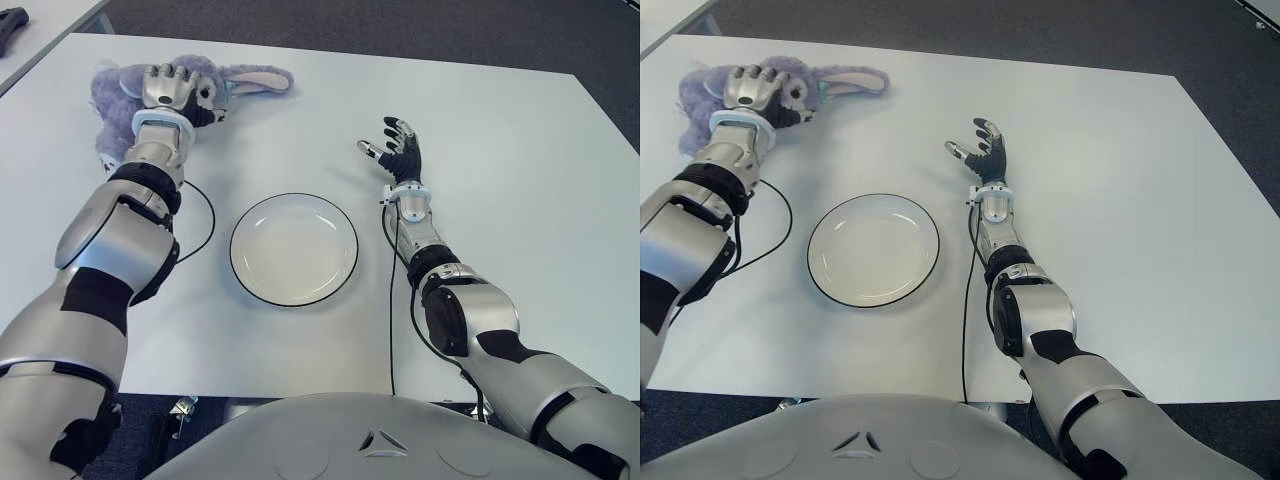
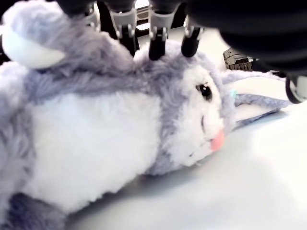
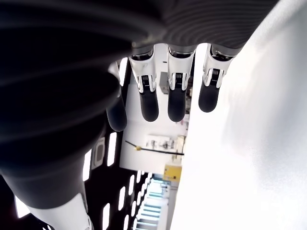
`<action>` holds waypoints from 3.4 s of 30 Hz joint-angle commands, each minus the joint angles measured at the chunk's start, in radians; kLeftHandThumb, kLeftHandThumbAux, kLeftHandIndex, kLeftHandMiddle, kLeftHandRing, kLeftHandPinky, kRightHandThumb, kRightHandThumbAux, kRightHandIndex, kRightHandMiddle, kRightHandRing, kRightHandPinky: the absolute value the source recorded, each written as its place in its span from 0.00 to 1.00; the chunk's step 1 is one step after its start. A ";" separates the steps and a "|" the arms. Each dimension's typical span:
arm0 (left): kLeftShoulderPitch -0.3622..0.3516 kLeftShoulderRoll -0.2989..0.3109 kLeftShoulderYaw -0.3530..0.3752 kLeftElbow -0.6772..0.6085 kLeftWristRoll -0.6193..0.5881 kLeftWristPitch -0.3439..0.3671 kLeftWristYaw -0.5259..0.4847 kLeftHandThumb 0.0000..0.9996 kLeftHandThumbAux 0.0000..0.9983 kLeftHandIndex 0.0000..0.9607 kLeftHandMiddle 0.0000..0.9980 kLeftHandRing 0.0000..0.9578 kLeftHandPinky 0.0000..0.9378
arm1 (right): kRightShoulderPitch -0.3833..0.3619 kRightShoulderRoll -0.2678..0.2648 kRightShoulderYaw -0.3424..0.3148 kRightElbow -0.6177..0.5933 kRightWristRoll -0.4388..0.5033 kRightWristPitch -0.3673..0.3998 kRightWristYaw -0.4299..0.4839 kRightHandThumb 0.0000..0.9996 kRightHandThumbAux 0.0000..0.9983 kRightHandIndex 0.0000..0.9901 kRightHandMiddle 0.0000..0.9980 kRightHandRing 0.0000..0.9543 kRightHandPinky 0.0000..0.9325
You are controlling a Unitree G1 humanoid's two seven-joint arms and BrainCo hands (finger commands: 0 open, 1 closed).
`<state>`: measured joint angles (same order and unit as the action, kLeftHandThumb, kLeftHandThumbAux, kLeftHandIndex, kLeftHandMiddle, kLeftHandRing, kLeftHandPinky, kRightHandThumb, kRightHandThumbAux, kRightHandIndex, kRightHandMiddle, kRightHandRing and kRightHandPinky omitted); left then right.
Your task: Put the doll into the plate.
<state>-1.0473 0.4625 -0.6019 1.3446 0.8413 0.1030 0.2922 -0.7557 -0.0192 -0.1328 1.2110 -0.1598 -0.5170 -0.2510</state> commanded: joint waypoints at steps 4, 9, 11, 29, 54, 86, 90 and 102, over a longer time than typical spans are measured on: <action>0.026 -0.028 0.001 0.031 -0.008 0.014 -0.014 0.19 0.18 0.00 0.00 0.00 0.00 | 0.211 0.022 0.012 0.144 -0.017 0.090 -0.023 0.11 0.85 0.19 0.18 0.16 0.14; 0.021 -0.028 -0.010 0.031 0.003 0.026 0.001 0.18 0.17 0.00 0.00 0.00 0.00 | 0.211 0.020 0.016 0.145 -0.021 0.095 -0.022 0.12 0.84 0.20 0.18 0.16 0.15; 0.021 -0.028 -0.013 0.031 0.005 0.028 0.008 0.18 0.17 0.00 0.00 0.00 0.00 | 0.210 0.020 0.015 0.146 -0.020 0.097 -0.020 0.12 0.84 0.20 0.18 0.16 0.15; -0.001 -0.023 -0.032 0.029 0.020 0.071 0.117 0.22 0.12 0.00 0.00 0.00 0.00 | 0.206 0.021 0.025 0.147 -0.024 0.110 -0.028 0.11 0.82 0.22 0.17 0.13 0.10; -0.059 -0.024 -0.059 0.025 0.027 0.127 0.076 0.24 0.12 0.00 0.00 0.00 0.00 | 0.206 0.021 0.041 0.149 -0.036 0.106 -0.036 0.11 0.82 0.20 0.18 0.15 0.12; -0.144 -0.071 -0.064 -0.017 0.030 0.229 0.085 0.30 0.11 0.00 0.00 0.00 0.00 | 0.204 0.024 0.040 0.149 -0.036 0.110 -0.031 0.10 0.82 0.20 0.18 0.15 0.12; -0.166 -0.029 -0.059 -0.002 0.029 0.192 0.054 0.29 0.11 0.00 0.00 0.00 0.00 | 0.202 0.024 0.041 0.150 -0.037 0.112 -0.034 0.11 0.82 0.20 0.18 0.15 0.11; -0.119 0.030 -0.025 0.031 -0.003 0.125 0.011 0.27 0.13 0.00 0.00 0.00 0.00 | 0.200 0.024 0.034 0.149 -0.030 0.108 -0.033 0.11 0.83 0.20 0.17 0.15 0.13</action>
<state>-1.2033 0.4656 -0.6461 1.3453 0.8600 0.2615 0.3481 -0.7597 -0.0161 -0.0928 1.2120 -0.1914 -0.5169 -0.2916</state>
